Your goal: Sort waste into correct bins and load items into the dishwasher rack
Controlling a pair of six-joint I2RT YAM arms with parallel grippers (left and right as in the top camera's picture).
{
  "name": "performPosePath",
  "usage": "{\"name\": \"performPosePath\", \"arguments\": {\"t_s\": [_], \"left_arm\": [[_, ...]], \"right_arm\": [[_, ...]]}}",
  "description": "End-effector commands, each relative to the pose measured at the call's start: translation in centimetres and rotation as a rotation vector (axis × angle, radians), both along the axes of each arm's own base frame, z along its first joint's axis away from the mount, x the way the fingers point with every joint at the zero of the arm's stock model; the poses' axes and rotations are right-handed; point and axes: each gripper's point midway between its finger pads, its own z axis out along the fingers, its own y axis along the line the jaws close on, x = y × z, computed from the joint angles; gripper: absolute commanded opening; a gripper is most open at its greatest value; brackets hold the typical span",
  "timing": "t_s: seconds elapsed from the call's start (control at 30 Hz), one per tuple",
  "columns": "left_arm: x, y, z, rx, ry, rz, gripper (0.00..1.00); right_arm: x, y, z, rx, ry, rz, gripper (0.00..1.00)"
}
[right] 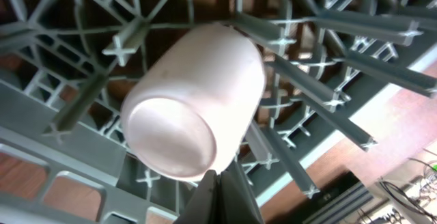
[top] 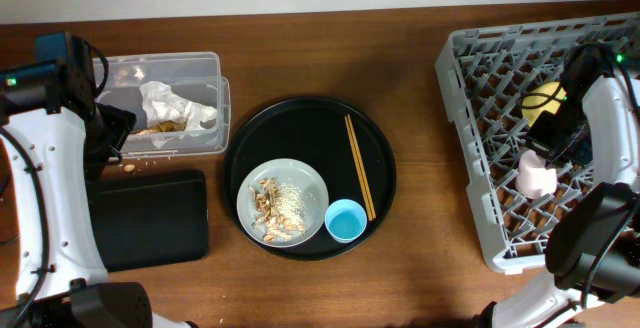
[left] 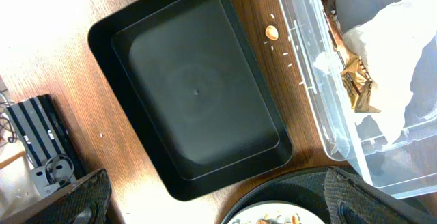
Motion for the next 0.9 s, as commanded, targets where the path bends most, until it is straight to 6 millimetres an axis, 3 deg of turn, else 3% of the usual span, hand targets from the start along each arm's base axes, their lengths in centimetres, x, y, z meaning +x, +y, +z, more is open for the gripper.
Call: {"name": "performPosePath", "arguments": {"t_s": [0.0, 0.2, 0.33, 0.63, 0.77, 0.87], "left_arm": [[-0.5, 0.4, 0.8, 0.021, -0.021, 0.018, 0.99], [-0.5, 0.4, 0.8, 0.021, -0.021, 0.018, 0.99], [-0.5, 0.4, 0.8, 0.021, -0.021, 0.018, 0.99], [-0.5, 0.4, 0.8, 0.021, -0.021, 0.018, 0.99], [-0.5, 0.4, 0.8, 0.021, -0.021, 0.018, 0.99], [-0.5, 0.4, 0.8, 0.021, -0.021, 0.018, 0.99]], "right_arm": [[-0.1, -1.2, 0.7, -0.070, 0.006, -0.029, 0.04], [2.3, 0.5, 0.1, 0.090, -0.111, 0.058, 0.04], [2.4, 0.3, -0.5, 0.087, -0.112, 0.075, 0.04], [-1.3, -1.6, -2.9, 0.085, -0.019, -0.074, 0.04], [-2.1, -2.4, -1.5, 0.074, -0.052, -0.118, 0.04], [-2.3, -2.2, 1.4, 0.054, -0.113, -0.116, 0.04]]}}
